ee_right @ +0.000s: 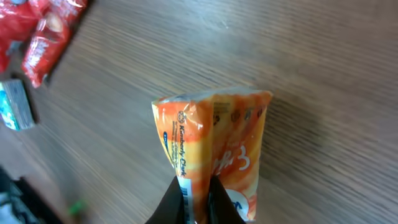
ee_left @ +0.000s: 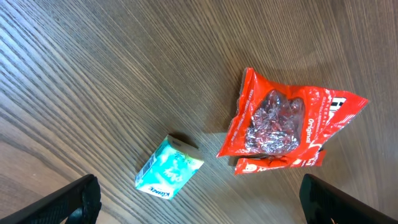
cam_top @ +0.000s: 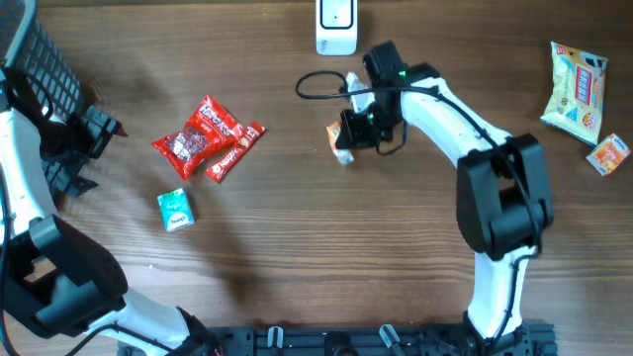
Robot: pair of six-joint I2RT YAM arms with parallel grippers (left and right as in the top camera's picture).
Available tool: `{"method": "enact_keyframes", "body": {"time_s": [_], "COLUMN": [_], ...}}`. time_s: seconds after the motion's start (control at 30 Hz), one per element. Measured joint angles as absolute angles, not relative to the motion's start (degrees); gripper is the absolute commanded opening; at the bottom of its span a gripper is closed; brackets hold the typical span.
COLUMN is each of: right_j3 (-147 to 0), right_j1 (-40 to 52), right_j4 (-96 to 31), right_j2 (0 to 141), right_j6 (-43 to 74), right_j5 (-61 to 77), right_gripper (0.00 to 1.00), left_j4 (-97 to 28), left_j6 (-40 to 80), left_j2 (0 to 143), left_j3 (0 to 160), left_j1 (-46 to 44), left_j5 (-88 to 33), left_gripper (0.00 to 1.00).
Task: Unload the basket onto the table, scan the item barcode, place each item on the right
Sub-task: 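Set the orange pack upright at the table center and release, then withdraw the right gripper to the right side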
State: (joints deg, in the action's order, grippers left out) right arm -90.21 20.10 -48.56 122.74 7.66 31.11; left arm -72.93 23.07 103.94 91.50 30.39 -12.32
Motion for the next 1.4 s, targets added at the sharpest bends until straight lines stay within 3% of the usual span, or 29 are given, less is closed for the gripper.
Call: {"method": "enact_keyframes", "body": {"time_s": [0.1, 0.17, 0.2, 0.23, 0.27, 0.4, 0.67, 0.8, 1.13, 1.4], "right_j3": [-88.51, -88.44, -88.44, -88.4, -88.4, -88.4, -89.65, -93.58, -97.62, -98.13], "right_j1": [18.57, 17.43, 16.95, 16.27, 15.64, 13.58, 11.99, 11.99, 6.79, -2.46], "right_j4": [-47.2, -47.0, -47.03, -47.22, -47.31, -47.64, -53.19, -56.64, -59.66, -69.71], "right_j2": [123.83, 123.83, 123.83, 123.85, 123.85, 123.85, 123.85, 123.79, 113.62, 101.6], "right_j6": [9.39, 10.41, 10.52, 10.94, 11.27, 11.79, 11.07, 9.32, 8.84, 8.97], "right_j5": [34.61, 35.57, 35.7, 35.79, 35.79, 34.83, 33.19, 33.71, 38.68, 22.83], "right_gripper": [0.25, 0.39, 0.41, 0.47, 0.63, 0.82, 0.9, 0.99, 1.0, 1.0], "left_j4": [-72.93, -72.9, -72.93, -72.9, -72.93, -72.9, -72.9, -72.9, -72.93, -72.9], "left_j6": [23.07, 23.07, 23.05, 23.07, 23.07, 23.07, 23.07, 23.07, 23.07, 23.07], "left_j2": [103.94, 103.94, 103.94, 103.94, 103.94, 103.94, 103.94, 103.94, 103.94, 103.94], "left_j3": [91.5, 91.5, 91.5, 91.5, 91.5, 91.5, 91.5, 91.5, 91.5, 91.5], "left_j1": [30.39, 30.39, 30.39, 30.39, 30.39, 30.39, 30.39, 30.39, 30.39, 30.39], "left_j5": [-12.34, -12.32, -12.32, -12.32, -12.32, -12.32, -12.32, -12.32, -12.32, -12.32], "left_gripper": [1.0, 1.0, 1.0, 1.0, 1.0, 1.0, 1.0, 1.0, 1.0, 1.0]}}
